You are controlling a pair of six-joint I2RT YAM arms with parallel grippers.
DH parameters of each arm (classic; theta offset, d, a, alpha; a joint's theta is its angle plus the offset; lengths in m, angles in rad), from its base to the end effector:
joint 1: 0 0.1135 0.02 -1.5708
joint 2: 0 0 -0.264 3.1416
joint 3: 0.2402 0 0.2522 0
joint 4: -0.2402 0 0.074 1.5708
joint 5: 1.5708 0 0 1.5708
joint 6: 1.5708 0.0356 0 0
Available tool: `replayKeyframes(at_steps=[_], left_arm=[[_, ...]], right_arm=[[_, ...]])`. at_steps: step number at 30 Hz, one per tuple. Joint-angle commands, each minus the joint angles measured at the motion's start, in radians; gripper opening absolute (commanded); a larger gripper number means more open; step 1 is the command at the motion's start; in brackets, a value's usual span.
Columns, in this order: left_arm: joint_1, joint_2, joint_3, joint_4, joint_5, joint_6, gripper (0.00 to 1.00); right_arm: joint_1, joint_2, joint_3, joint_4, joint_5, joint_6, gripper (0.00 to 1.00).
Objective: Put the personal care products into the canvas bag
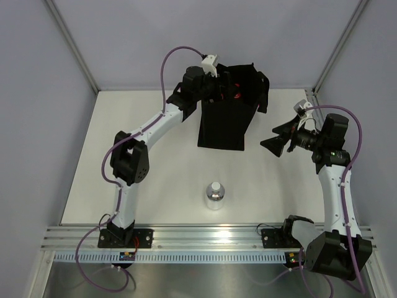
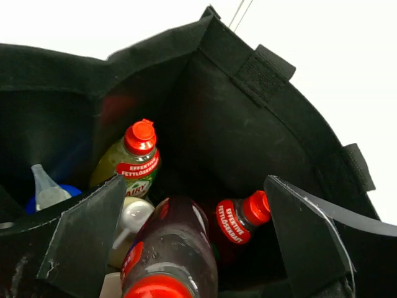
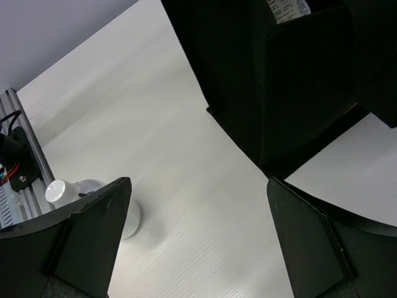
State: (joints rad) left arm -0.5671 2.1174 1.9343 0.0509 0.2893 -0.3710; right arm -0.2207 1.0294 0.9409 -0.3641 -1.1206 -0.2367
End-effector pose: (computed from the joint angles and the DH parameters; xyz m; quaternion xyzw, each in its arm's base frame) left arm 0.4299 -0.2859 0.3392 0.1674 0.7315 -0.3914 0.5325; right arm 0.2156 -0.0155 0.3387 -0.2876 0.7158 0.3369 0.5398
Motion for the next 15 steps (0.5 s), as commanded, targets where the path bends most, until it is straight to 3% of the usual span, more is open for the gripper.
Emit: replayKeyframes(at_steps=[1, 15], left_arm=[[0.015, -0.054, 0.049, 0.018, 0.053, -0.011, 0.99], [0.056, -0.201, 0.181, -0.034, 0.1, -0.036, 0.99]], right_arm=[[-0.009, 0.0, -0.002, 0.002, -0.038, -0.045, 1.0], [-0.009, 0.009, 0.001, -0.059, -0.128, -0.145, 0.99]])
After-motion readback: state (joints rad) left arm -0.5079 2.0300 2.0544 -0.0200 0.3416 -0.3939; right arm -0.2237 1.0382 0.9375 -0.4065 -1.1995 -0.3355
